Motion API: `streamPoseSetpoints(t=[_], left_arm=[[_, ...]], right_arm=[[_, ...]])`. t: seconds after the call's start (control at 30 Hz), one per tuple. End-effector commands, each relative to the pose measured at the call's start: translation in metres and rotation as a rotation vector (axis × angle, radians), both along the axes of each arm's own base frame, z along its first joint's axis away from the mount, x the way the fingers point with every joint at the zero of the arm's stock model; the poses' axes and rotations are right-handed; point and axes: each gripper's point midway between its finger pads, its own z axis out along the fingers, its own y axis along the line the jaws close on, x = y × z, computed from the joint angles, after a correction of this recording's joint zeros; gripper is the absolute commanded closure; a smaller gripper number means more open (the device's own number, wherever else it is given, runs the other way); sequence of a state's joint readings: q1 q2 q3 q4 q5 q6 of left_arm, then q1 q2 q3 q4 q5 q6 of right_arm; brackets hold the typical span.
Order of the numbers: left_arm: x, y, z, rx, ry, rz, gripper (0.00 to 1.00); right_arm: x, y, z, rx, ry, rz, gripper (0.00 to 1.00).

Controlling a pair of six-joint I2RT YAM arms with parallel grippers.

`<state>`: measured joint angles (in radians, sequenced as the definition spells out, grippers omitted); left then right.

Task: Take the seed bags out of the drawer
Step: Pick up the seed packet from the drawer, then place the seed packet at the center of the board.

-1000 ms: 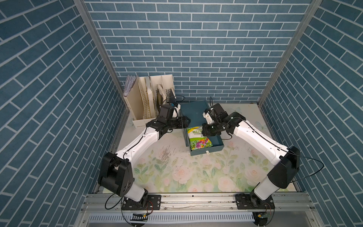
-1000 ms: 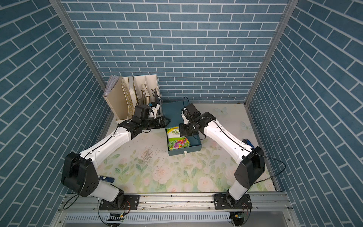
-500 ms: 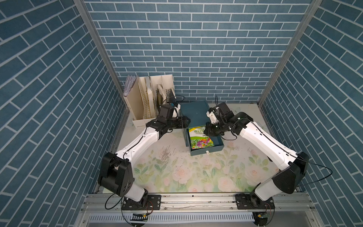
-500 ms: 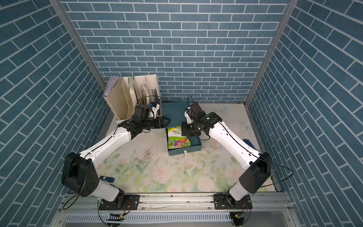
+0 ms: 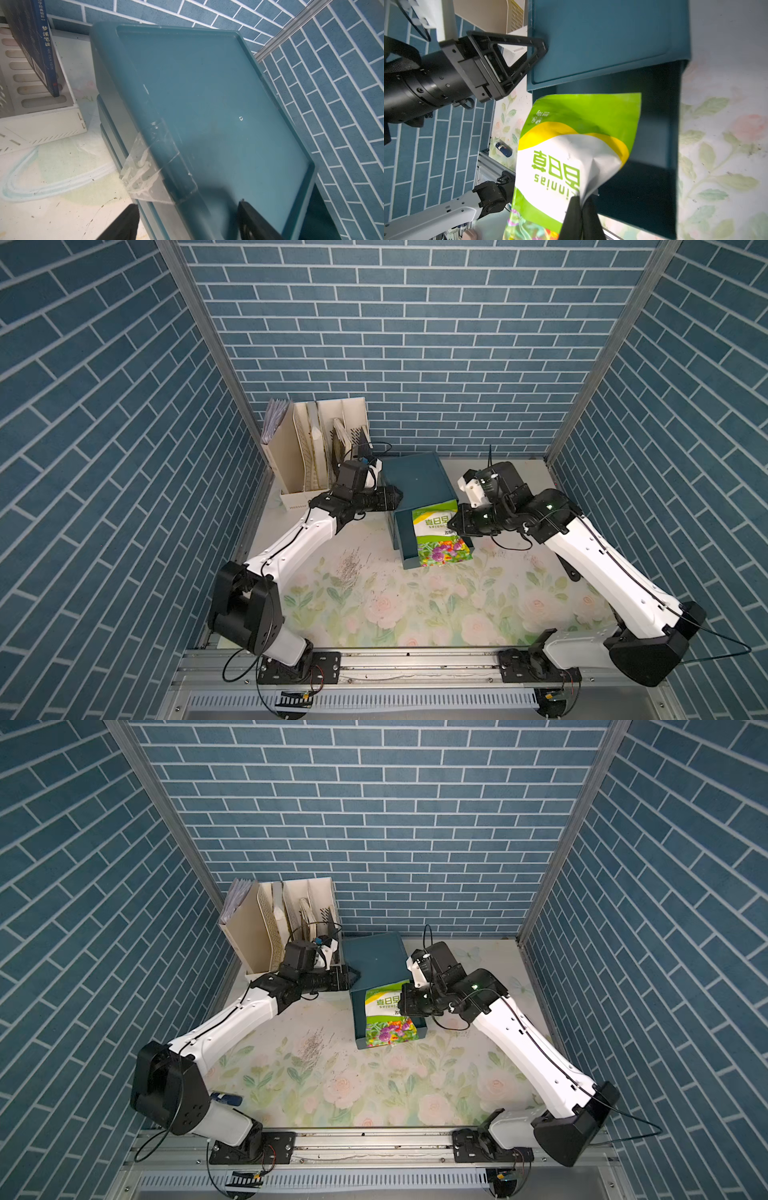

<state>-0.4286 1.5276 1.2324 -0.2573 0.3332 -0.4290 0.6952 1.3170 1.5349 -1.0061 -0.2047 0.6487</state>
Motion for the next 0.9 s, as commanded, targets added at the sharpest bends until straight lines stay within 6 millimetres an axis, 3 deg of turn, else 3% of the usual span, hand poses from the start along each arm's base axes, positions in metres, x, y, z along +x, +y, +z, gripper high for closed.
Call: streamPoseSetpoints(t=[0.0,0.2,0.43,0.7,0.87], left_arm=[[-0.005,0.016,-0.038,0.102,0.103,0.029,0.22],[-0.006,0.017,-0.039,0.109,0.104,0.025,0.22],[-0.006,0.017,-0.039,0.112,0.108,0.028,0.22],[-0.005,0.017,-0.041,0.116,0.114,0.03,0.22],[-0.003,0.017,-0.043,0.115,0.118,0.033,0.22]], right_arm=[[0.003,-0.035,0.008,-0.03,-0.014,-0.111,1.0],[0.027,-0.081,0.018,-0.074,-0.058,-0.222,1.0],[0.071,-0.135,0.019,-0.13,-0.109,-0.336,1.0],[0.126,-0.175,-0.025,-0.228,-0.094,-0.409,1.0],[0.162,-0.188,-0.062,-0.256,-0.074,-0.439,1.0]])
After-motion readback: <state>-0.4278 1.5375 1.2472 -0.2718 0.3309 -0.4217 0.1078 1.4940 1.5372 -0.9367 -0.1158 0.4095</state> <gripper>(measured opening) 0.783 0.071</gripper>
